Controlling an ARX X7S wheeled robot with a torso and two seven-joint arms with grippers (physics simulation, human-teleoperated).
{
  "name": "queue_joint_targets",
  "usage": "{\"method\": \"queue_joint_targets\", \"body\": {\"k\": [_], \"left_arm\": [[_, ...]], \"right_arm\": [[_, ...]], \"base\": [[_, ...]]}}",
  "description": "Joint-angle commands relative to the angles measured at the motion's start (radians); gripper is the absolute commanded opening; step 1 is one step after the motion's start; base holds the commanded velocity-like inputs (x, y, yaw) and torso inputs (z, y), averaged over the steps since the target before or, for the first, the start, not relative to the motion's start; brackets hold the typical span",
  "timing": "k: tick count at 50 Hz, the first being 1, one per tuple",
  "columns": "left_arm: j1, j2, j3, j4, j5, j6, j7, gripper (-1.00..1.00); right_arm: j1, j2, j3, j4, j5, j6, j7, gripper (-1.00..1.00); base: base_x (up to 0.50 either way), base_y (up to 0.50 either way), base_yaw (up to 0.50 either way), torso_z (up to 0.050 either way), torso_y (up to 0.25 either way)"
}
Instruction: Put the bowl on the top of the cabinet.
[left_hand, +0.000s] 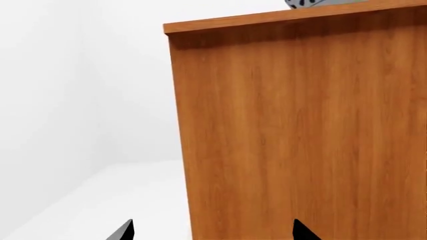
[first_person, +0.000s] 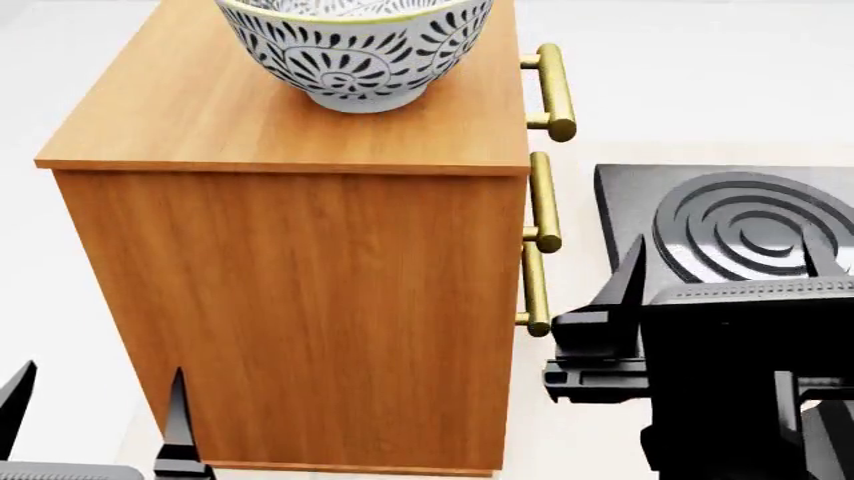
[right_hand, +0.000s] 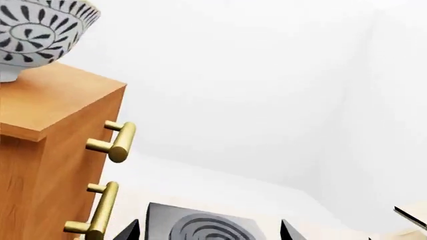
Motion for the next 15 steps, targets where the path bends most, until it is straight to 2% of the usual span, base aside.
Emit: {"method": "queue_joint_targets", "body": {"k": [1,15], "left_arm": [[-0.008,0.001,0.008,0.003,0.001,-0.008,-0.002,1.0],[-0.004,-0.002,0.005,-0.003,-0.001,0.0,-0.005,1.0]], "right_arm": [[-0.126,-0.029,-0.037,0.135,-0.085,-0.112,-0.063,1.0],[-0.158,-0.073,-0.047,0.177,-0.108,-0.144,-0.081,1.0]], "base": [[0.0,0.0,0.0,0.0,0.0],[0.0,0.0,0.0,0.0,0.0]]}}
